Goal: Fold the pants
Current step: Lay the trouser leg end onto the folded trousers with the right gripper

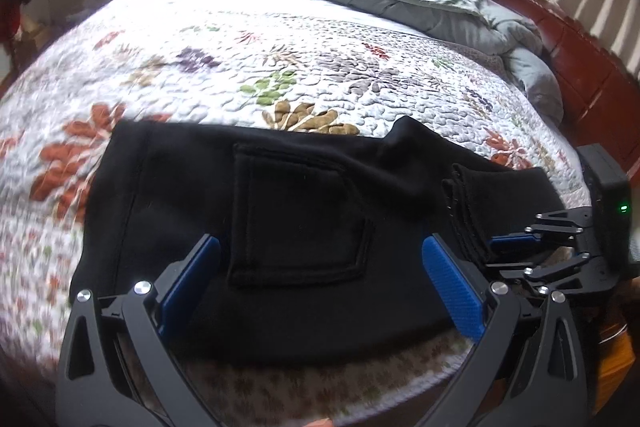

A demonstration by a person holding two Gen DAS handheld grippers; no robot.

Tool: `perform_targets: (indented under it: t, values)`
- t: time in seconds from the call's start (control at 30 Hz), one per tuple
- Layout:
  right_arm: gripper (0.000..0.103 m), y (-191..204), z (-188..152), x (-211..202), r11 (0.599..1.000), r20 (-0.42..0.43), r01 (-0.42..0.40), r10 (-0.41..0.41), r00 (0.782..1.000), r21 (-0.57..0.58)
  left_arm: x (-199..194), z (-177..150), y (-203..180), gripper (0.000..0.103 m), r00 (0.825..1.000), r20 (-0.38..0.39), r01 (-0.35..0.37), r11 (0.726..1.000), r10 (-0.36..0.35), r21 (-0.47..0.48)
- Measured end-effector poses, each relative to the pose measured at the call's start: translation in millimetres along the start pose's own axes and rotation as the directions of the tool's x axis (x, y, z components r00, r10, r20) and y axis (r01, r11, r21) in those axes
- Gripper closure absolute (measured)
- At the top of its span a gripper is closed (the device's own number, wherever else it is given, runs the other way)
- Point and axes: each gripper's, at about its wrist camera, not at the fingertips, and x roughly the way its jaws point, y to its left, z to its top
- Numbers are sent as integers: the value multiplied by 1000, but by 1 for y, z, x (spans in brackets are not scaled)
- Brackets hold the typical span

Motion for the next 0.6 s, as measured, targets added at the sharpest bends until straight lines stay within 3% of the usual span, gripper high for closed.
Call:
perform_targets:
  t: [0.1, 0.2, 0.37, 0.47, 0.6]
  values:
    - [66, 10, -2, -11, 999, 12, -1, 1, 1000, -32, -16, -12, 9, 3, 1000, -26, 11, 995, -14, -104]
    - [66, 10, 9, -21, 994, 39, 55, -51, 998, -93, -25, -24, 21, 3, 999, -33, 25, 977, -32, -212]
    - [66, -8, 26, -22, 989, 65, 110, -104, 992, -102, -28, -41, 39, 3, 998, -61, -1, 917, -25, -400]
    - [66, -20, 33, -12, 989, 49, 109, -104, 993, -98, -27, -48, 46, 3, 997, -71, -22, 888, -12, -459]
    - [66, -22, 36, 8, 989, -9, 86, -88, 996, -124, -21, -49, 50, 3, 996, -86, -44, 876, 3, -480]
